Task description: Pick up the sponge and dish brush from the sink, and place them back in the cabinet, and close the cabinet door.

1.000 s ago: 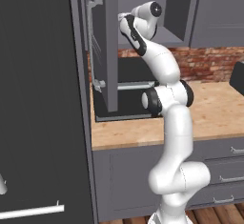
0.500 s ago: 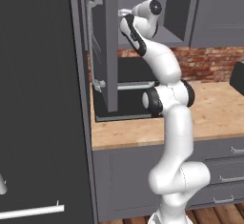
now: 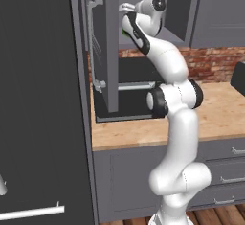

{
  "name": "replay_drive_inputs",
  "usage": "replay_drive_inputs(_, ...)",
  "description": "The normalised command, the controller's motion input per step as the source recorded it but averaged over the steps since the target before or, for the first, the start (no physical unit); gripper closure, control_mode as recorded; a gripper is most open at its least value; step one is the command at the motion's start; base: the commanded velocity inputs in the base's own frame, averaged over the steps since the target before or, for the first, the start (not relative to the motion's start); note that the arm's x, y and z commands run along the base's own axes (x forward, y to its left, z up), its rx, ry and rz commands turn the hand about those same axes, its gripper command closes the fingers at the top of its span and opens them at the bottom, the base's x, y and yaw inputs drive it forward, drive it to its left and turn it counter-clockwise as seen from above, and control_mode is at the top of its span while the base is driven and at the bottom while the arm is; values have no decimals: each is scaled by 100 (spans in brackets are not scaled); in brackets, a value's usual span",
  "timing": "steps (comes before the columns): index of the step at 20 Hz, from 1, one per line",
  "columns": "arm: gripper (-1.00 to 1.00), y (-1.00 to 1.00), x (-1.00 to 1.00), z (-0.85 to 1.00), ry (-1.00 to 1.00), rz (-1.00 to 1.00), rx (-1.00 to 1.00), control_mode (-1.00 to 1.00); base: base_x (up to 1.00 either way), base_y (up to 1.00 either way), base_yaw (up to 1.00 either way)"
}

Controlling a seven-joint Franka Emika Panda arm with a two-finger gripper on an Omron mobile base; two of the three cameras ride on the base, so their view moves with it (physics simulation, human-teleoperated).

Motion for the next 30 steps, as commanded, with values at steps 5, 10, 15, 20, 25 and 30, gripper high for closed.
replay_drive_inputs(5,-100,-11,-48,1,-4,0,11,-100,0,0,0)
replay_drive_inputs(10,-100,-16,-57,1,-14,0,13,-100,0,0,0)
replay_drive_inputs(15,-100,-13,-54,11,-11,0,14,-100,0,0,0)
replay_drive_inputs(20,-100,-17,-55,18,0,0,4,-100,0,0,0)
replay_drive_inputs(25,-100,-17,-53,23,6,0,0,-100,0,0,0)
replay_drive_inputs(30,-100,-17,-52,23,15,0,0,-100,0,0,0)
